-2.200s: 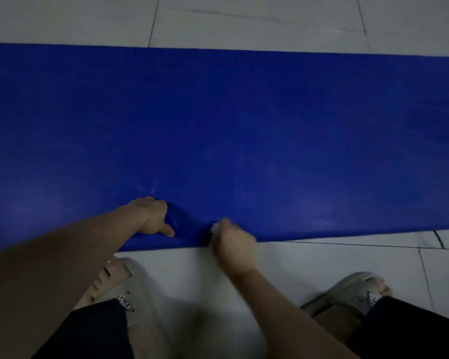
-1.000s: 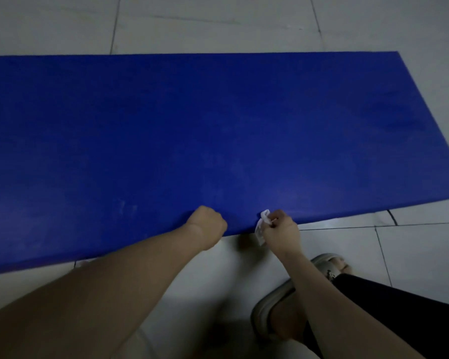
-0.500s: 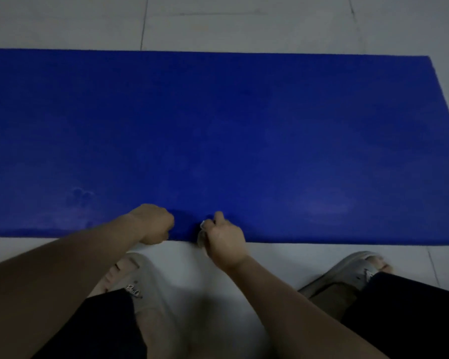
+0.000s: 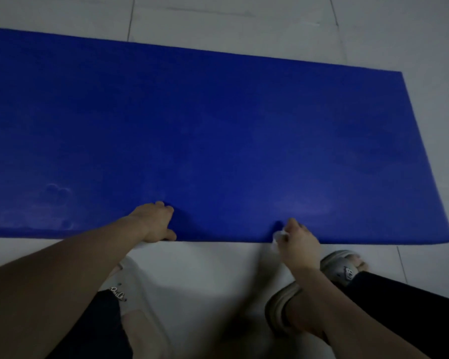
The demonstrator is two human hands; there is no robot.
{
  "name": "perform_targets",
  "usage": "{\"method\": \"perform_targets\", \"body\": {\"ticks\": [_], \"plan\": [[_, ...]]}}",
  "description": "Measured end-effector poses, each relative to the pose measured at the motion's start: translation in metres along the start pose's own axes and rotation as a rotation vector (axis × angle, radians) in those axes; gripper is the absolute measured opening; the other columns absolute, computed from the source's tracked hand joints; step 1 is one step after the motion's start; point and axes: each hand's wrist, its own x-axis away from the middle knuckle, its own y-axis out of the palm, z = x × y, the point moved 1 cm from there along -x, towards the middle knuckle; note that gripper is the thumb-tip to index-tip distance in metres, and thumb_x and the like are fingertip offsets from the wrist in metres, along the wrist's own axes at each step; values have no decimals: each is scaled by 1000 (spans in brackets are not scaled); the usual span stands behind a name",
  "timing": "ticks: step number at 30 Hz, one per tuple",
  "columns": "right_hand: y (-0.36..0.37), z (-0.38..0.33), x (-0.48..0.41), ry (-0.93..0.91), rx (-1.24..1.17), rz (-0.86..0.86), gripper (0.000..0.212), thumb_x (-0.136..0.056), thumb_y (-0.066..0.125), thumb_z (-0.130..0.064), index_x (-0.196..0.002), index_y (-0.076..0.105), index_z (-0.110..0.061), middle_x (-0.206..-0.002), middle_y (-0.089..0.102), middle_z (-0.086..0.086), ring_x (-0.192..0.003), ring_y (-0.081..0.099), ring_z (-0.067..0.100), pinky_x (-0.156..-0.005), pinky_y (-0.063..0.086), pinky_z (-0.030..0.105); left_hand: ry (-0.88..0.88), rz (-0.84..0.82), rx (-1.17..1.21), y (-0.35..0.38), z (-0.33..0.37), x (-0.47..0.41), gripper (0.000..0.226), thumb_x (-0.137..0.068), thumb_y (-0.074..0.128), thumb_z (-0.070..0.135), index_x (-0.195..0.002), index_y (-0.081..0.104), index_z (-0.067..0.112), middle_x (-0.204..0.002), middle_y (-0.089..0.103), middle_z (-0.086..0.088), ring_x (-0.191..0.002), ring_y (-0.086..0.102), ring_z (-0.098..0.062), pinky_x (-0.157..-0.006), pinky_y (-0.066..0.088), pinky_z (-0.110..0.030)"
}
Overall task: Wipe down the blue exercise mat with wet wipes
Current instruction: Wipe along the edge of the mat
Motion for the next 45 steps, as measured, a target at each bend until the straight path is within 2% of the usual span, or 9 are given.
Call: {"method": "perform_targets", "body": {"ticks": [3,10,13,18,22,26,31,40,45], "plan": [[4,-12,2,33,0,-1,17,-91,54,-26,-87,43,-14,-84,57,7,-79,58,33,-62,35,35,-3,-3,-11,0,-1,1,42,-90,60,60,-104,42,25,-110,45,2,-97,51,-18,-85,47,-32],[55,-152,35,-178,-116,-139,16,-103,39,-29,-104,47,-15,-92,56,4,-76,56,23,-66,45,35,-25,-5,-27,1,0,-2,46,-90,62,60,-109,45,22,-118,48,-2,-101,52,-21,-84,47,-34],[65,-182,47,-283,-102,-159,17,-99,45,-27,-106,48,-12,-97,59,8,-77,61,26,-62,43,35,-31,0,-29,0,1,-4,55,-87,63,63,-117,49,19,-122,50,-5,-100,52,-22,-83,46,-35],[65,-170,44,-463,-7,-83,14,-98,56,-24,-104,52,-12,-89,61,8,-63,55,23,-50,38,35,-40,-2,-17,-2,2,-1,57,-86,63,63,-120,50,19,-124,49,-5,-101,53,-22,-85,48,-36],[52,-127,35,-454,17,-31,20,-84,70,-23,-92,56,-13,-78,60,8,-51,58,29,-41,34,30,-37,-10,-10,-2,3,0,45,-88,63,59,-108,46,23,-120,48,-3,-101,52,-21,-88,48,-36],[29,-57,24,-205,-25,-14,13,-93,54,-24,-98,49,-13,-92,59,10,-68,60,33,-57,49,40,-30,-26,-7,-3,2,-1,47,-88,63,59,-112,49,22,-119,49,-1,-103,52,-20,-92,49,-36],[12,-31,20,57,-87,60,18,-93,58,-26,-98,43,-16,-102,61,6,-74,59,28,-62,36,32,-26,-15,0,-2,3,-1,49,-88,64,58,-116,51,20,-118,50,-1,-102,53,-20,-92,49,-36],[68,-162,52,-268,-45,-160,20,-99,52,-26,-115,48,-15,-101,60,7,-81,61,25,-69,51,37,-27,-12,-22,-3,3,-2,45,-88,65,58,-106,45,22,-116,50,-3,-102,53,-22,-87,48,-35],[49,-139,42,-308,-26,-176,23,-99,52,-36,-112,52,-17,-104,62,5,-88,62,26,-74,49,37,-20,-2,-17,-3,4,-3,47,-87,66,58,-109,49,20,-111,49,-1,-100,53,-20,-87,48,-35]]}}
